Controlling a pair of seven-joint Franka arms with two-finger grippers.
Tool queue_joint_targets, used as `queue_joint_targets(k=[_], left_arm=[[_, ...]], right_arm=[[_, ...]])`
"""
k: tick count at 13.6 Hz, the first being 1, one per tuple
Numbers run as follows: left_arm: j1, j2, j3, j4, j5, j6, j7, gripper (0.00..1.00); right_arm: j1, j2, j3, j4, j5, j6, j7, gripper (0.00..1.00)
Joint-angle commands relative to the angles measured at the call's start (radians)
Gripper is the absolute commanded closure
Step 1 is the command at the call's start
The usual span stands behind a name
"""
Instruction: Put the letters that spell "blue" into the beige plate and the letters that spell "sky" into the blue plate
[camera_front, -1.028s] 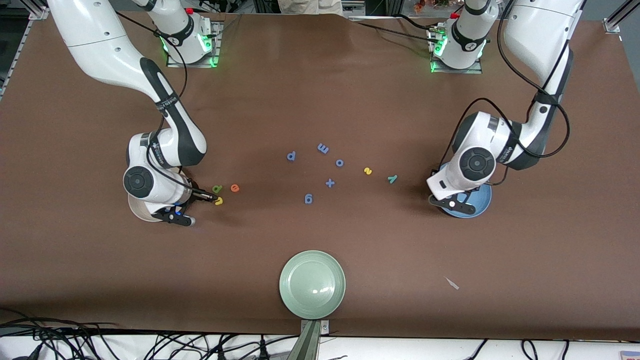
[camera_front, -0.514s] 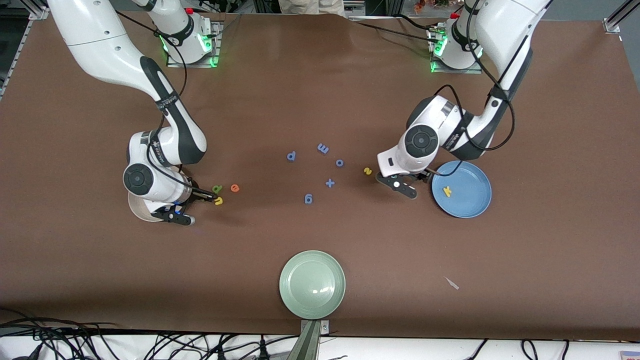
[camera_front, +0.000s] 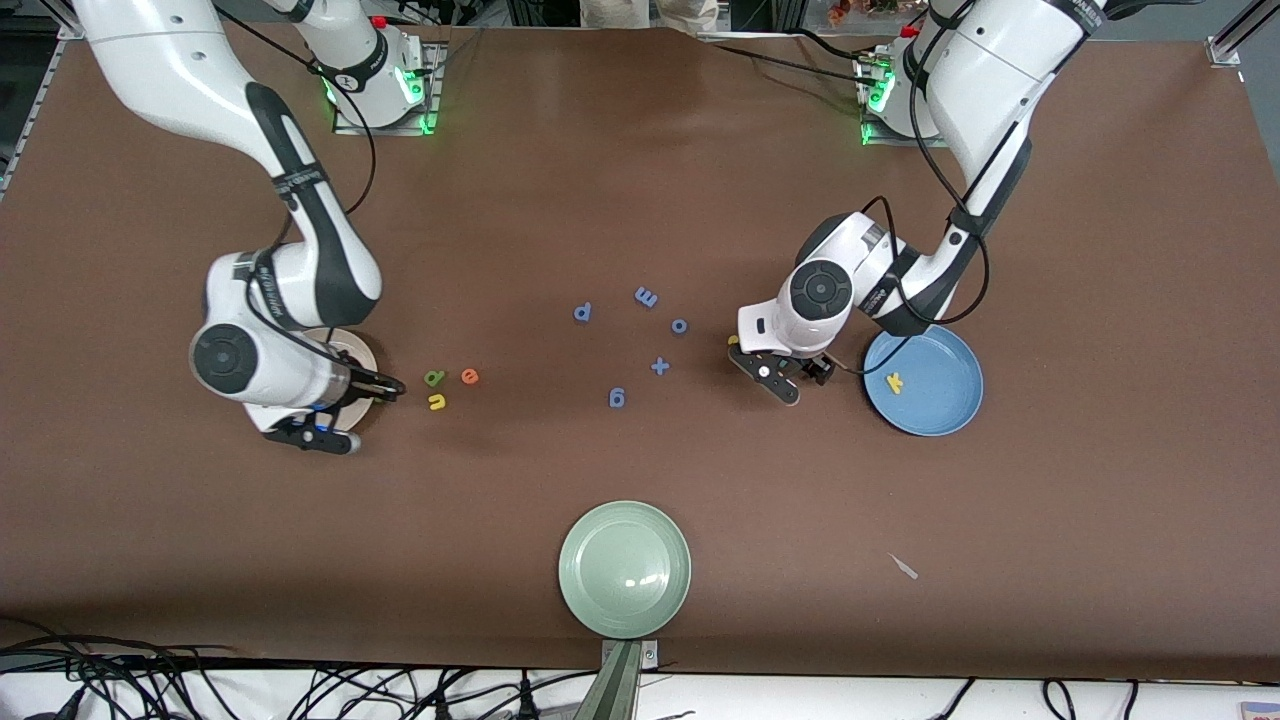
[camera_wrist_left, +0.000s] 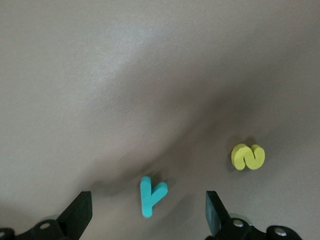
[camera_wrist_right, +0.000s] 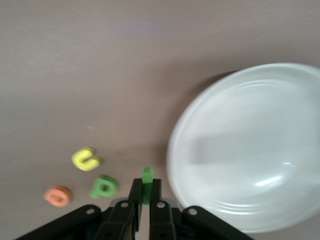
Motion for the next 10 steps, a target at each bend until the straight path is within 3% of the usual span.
queue_joint_targets(k=[1, 3, 5, 6, 7, 9, 10], left_arm=[[0.011, 0.007, -0.001, -0.052, 0.042, 0.094, 0.015, 0.00], [0.016, 0.005, -0.001, -0.056, 0.053, 0.096, 0.015, 0.04], [0.019, -0.001, -0.001, -0.071, 0.053, 0.096, 0.017, 0.12], [0.019, -0.002, -0.001, -0.076, 0.053, 0.096, 0.017, 0.27], [0.019, -0.003, -0.001, -0.078, 0.053, 0.096, 0.015, 0.48], [0.022, -0.007, -0.001, -0.076, 0.053, 0.094, 0.015, 0.82], [0.031, -0.010, -0.001, -0.073, 0.053, 0.090, 0.015, 0.92]], right_arm=[[-0.007, -0.044, -0.074, -0.081, 0.015, -0.001, -0.171, 1.00], [-0.018, -0.044, -0.088, -0.118, 0.034, 0.026, -0.202, 0.90], [-0.018, -0.042, -0.087, -0.122, 0.078, 0.036, -0.201, 0.61], [-0.016, -0.042, -0.084, -0.117, 0.088, 0.036, -0.188, 0.48], [-0.013, -0.042, -0.080, -0.112, 0.089, 0.036, -0.182, 0.42], [-0.006, -0.034, -0.076, -0.093, 0.109, 0.034, -0.167, 0.39], [0.005, -0.031, -0.076, -0.080, 0.114, 0.036, -0.165, 0.39]])
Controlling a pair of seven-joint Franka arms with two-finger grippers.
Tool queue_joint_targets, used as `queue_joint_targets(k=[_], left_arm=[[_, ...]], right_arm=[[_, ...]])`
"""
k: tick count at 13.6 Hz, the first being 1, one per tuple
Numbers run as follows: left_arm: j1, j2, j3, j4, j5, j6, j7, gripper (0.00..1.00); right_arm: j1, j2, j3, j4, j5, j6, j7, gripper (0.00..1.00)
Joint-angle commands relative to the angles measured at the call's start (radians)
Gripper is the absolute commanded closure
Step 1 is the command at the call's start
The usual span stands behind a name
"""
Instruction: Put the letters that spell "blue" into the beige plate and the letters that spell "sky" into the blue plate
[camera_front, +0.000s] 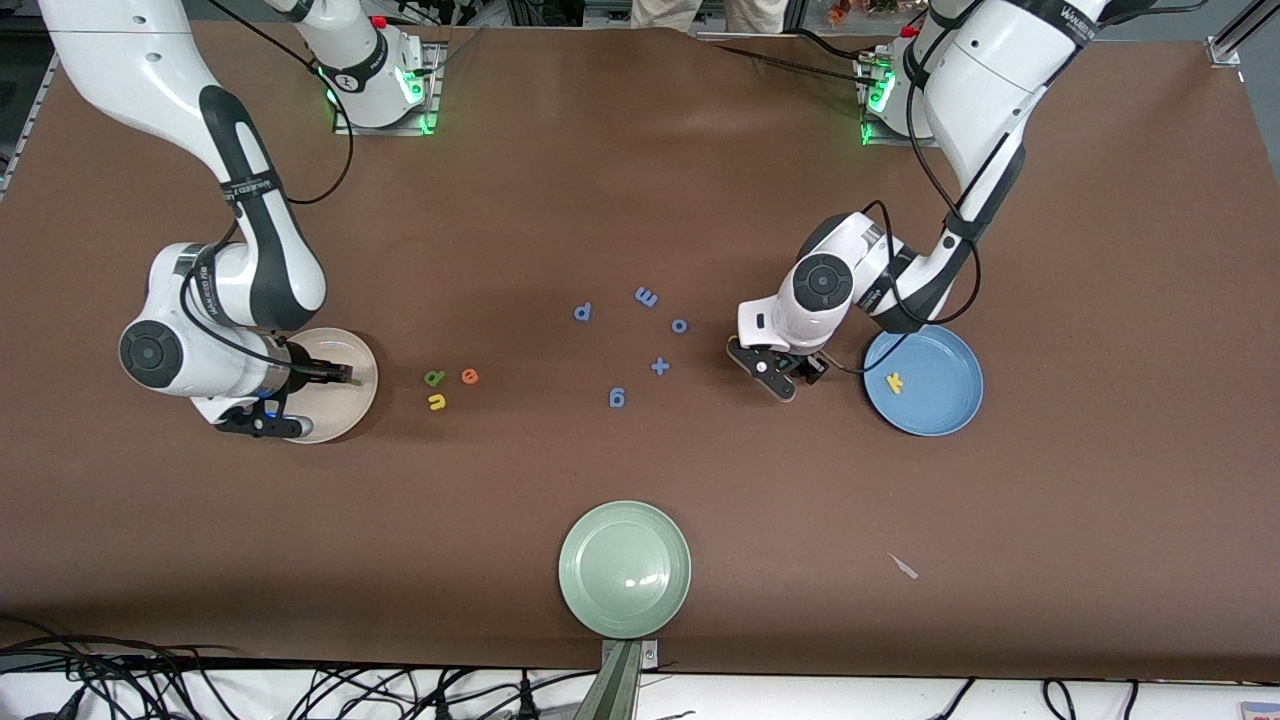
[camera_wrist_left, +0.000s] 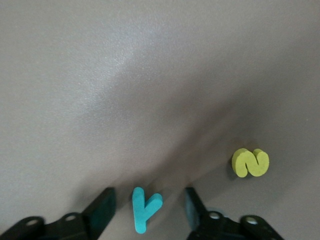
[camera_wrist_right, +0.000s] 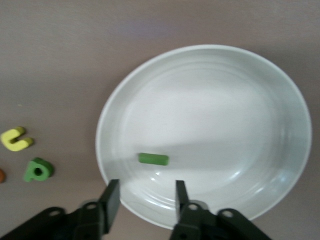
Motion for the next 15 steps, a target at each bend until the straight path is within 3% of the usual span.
queue_joint_targets(k=[1, 5, 9, 12, 13, 14, 15], left_arm=[[0.021, -0.024, -0.002, -0.023, 0.035, 0.003, 0.012, 0.95], [0.064, -0.091, -0.004, 0.004, 0.033, -0.091, 0.035, 0.98], [0.133, -0.154, -0.005, 0.063, 0.016, -0.253, 0.142, 0.98], [0.224, -0.160, -0.004, 0.058, 0.018, -0.258, 0.291, 0.95], [0.254, -0.159, -0.005, 0.054, 0.018, -0.258, 0.317, 0.70], [0.269, -0.159, -0.005, 0.043, 0.018, -0.257, 0.324, 0.01], [0.271, -0.162, -0.008, 0.032, 0.016, -0.257, 0.324, 0.00]], right_arm=[[0.033, -0.001, 0.003, 0.032, 0.042, 0.004, 0.019, 0.39], [0.092, 0.059, 0.006, 0.125, 0.059, 0.019, 0.039, 0.37], [0.115, 0.096, 0.061, 0.111, 0.076, 0.137, 0.031, 0.36], [0.133, 0.107, 0.063, 0.080, 0.075, 0.186, 0.030, 0.33], [0.138, 0.105, 0.063, 0.044, 0.075, 0.236, 0.025, 0.33], [0.138, 0.102, 0.065, 0.011, 0.073, 0.273, 0.016, 0.33], [0.136, 0.101, 0.063, 0.000, 0.071, 0.283, 0.011, 0.33]])
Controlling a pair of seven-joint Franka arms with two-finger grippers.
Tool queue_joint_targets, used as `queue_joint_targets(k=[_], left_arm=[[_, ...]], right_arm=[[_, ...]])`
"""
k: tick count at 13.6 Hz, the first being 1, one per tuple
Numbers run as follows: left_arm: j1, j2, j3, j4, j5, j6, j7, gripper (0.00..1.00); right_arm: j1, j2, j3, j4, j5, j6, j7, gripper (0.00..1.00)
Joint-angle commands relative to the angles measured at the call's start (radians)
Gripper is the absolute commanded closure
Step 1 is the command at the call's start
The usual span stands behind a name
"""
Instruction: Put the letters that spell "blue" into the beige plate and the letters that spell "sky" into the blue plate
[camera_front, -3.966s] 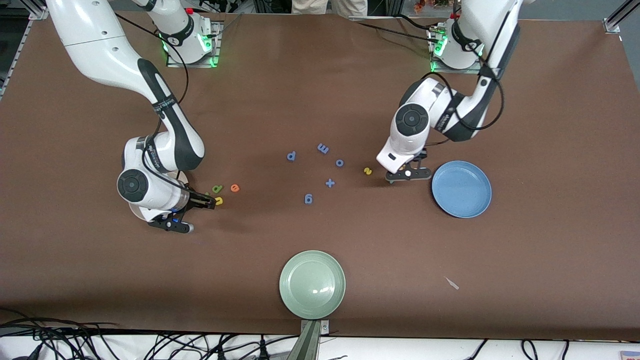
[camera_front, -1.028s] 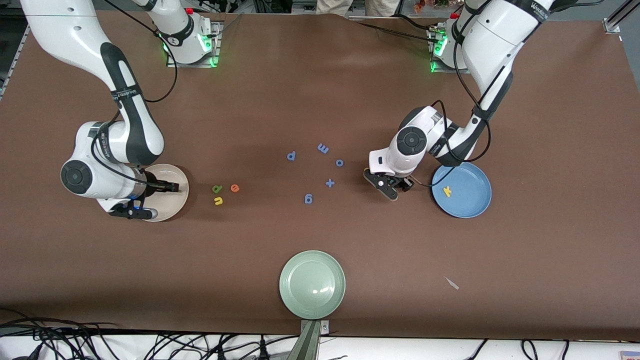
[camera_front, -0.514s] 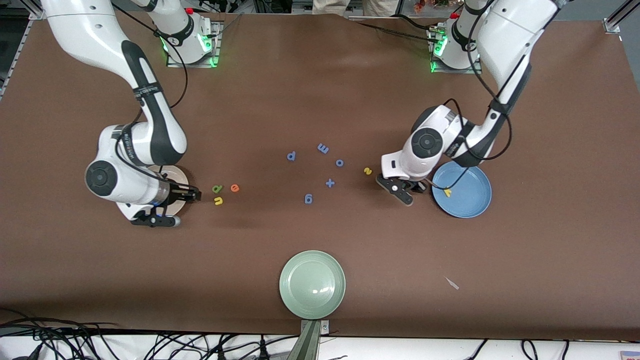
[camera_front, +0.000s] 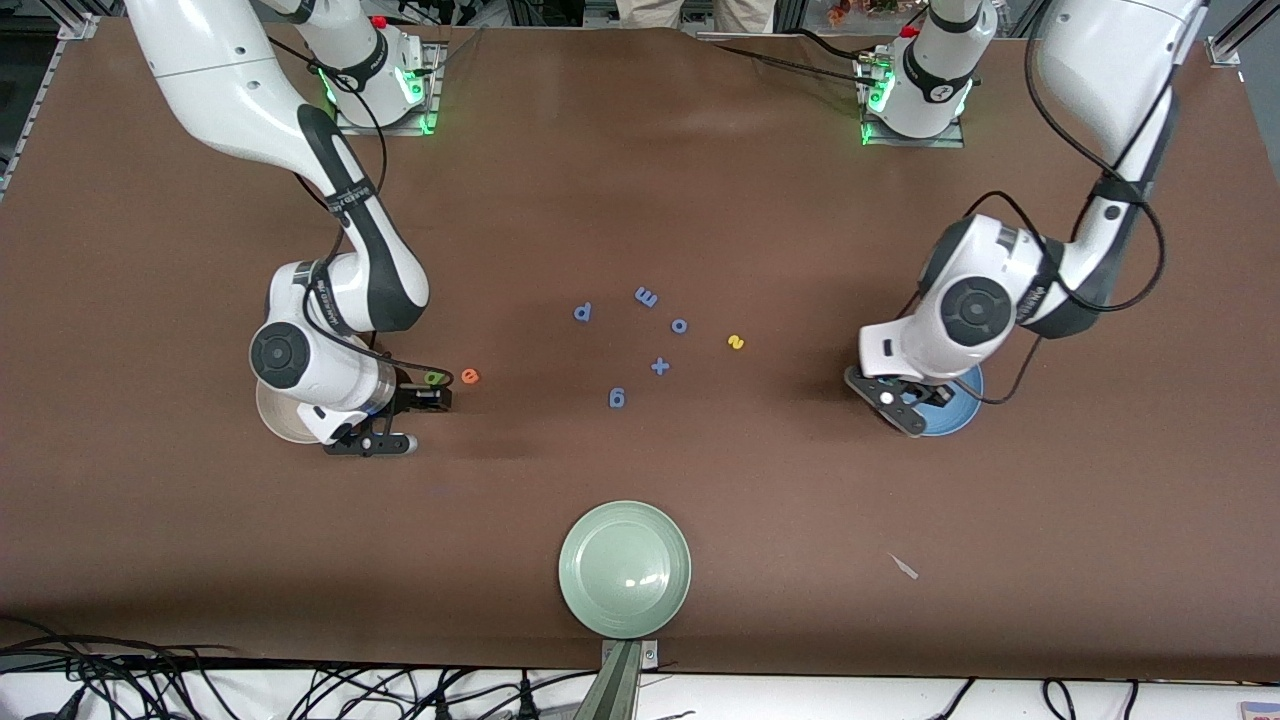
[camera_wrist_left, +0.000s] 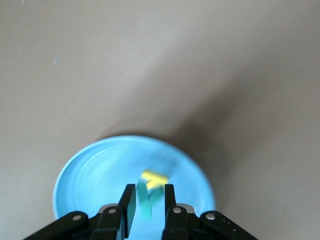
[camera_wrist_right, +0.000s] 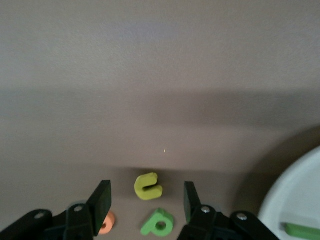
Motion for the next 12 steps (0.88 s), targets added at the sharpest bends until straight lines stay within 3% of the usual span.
queue_joint_targets(k=[1, 3, 5, 7, 10, 12], left_arm=[[0.016, -0.013, -0.029, -0.022, 0.016, -0.007, 0.009, 0.00], [0.013, -0.013, -0.056, -0.016, 0.008, -0.008, -0.047, 0.00], [0.006, -0.007, -0.106, -0.017, -0.059, -0.008, -0.228, 0.00], [-0.027, 0.004, -0.151, -0.016, -0.093, -0.007, -0.473, 0.00], [-0.144, 0.030, -0.151, -0.013, -0.093, 0.015, -0.852, 0.00], [-0.203, 0.053, -0.149, -0.014, -0.079, 0.062, -1.128, 0.00]], right_arm=[[0.001, -0.015, 0.001, -0.055, 0.018, 0.053, -0.022, 0.33], [0.001, -0.015, 0.002, -0.058, 0.018, 0.056, -0.020, 0.33], [0.007, -0.015, 0.002, -0.083, 0.018, 0.082, -0.020, 0.34], [0.012, -0.013, 0.002, -0.098, 0.018, 0.111, -0.017, 0.38], [0.037, -0.013, 0.001, -0.097, 0.018, 0.115, -0.005, 0.42], [0.037, -0.013, 0.001, -0.098, 0.018, 0.115, -0.008, 0.50]])
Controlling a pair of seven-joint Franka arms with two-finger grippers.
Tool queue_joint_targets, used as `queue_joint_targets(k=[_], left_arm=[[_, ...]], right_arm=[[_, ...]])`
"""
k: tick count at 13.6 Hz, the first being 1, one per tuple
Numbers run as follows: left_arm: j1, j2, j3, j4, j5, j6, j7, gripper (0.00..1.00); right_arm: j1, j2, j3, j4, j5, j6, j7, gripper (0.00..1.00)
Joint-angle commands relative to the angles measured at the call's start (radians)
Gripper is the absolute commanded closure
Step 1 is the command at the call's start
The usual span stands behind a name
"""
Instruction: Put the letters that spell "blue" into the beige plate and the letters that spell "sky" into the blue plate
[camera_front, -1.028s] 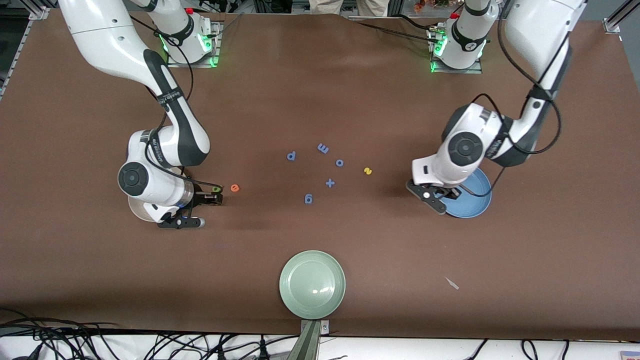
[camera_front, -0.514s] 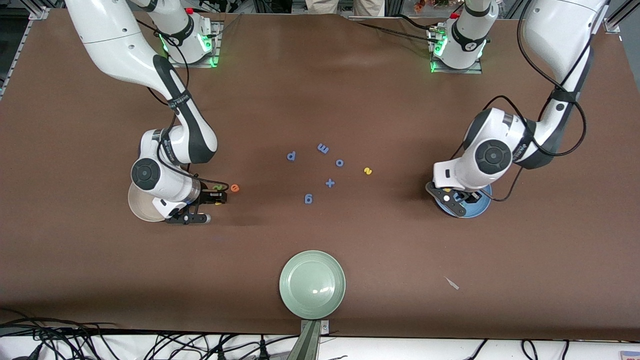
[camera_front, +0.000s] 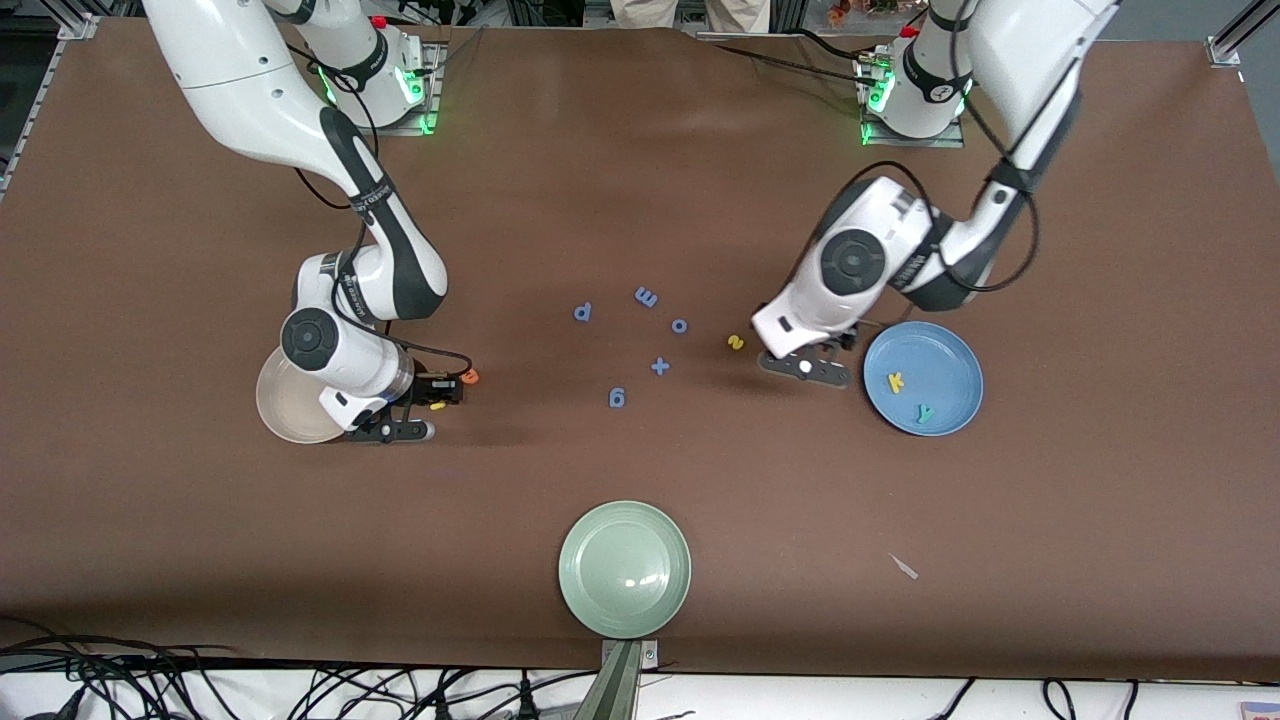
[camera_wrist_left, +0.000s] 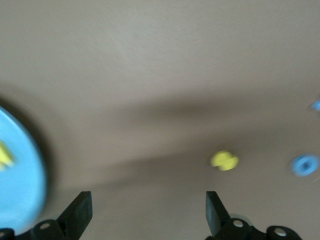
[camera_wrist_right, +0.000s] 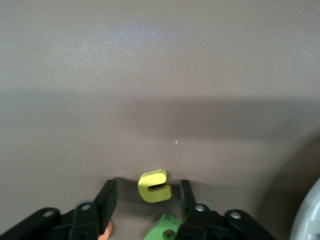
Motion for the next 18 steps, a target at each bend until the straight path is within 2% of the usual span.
queue_joint_targets(k=[1, 5, 7, 8, 9, 12, 13, 15, 16, 17, 18], left_arm=[[-0.063, 0.038, 0.006, 0.005, 0.003, 0.045, -0.307, 0.00], [-0.107, 0.087, 0.019, 0.001, 0.031, 0.156, -0.637, 0.00], [-0.107, 0.119, 0.022, -0.004, 0.176, 0.159, -0.832, 0.00], [-0.100, 0.133, 0.020, -0.005, 0.210, 0.159, -0.919, 0.00], [-0.100, 0.145, 0.019, -0.001, 0.212, 0.159, -0.978, 0.00], [-0.095, 0.149, 0.016, 0.002, 0.203, 0.161, -1.000, 0.03], [-0.097, 0.152, 0.016, 0.002, 0.203, 0.162, -1.002, 0.13], [-0.095, 0.162, 0.016, 0.004, 0.201, 0.170, -1.003, 0.21], [-0.095, 0.167, 0.016, 0.004, 0.201, 0.176, -1.003, 0.32], [-0.095, 0.169, 0.016, 0.004, 0.201, 0.181, -1.002, 0.53], [-0.095, 0.172, 0.016, 0.004, 0.201, 0.181, -1.002, 0.61]], right_arm=[[0.004, -0.012, -0.002, -0.025, 0.017, 0.020, -0.010, 0.53], [0.003, -0.014, -0.005, -0.033, 0.016, 0.018, -0.021, 0.70], [0.001, -0.015, -0.007, -0.032, 0.015, 0.018, -0.021, 0.78], [0.001, -0.015, -0.007, -0.032, 0.015, 0.017, -0.021, 0.81], [0.000, -0.018, -0.007, -0.029, 0.015, 0.015, -0.021, 0.85], [-0.006, -0.034, -0.008, -0.019, 0.016, 0.006, -0.030, 0.87], [-0.008, -0.044, -0.022, -0.013, 0.013, -0.021, -0.033, 0.87], [-0.008, -0.052, -0.063, 0.027, 0.012, -0.112, -0.091, 0.87], [-0.008, -0.063, -0.097, 0.043, 0.012, -0.155, -0.131, 0.87], [-0.008, -0.067, -0.123, 0.062, 0.013, -0.210, -0.166, 0.87], [-0.008, -0.081, -0.148, 0.073, 0.013, -0.263, -0.178, 0.87]])
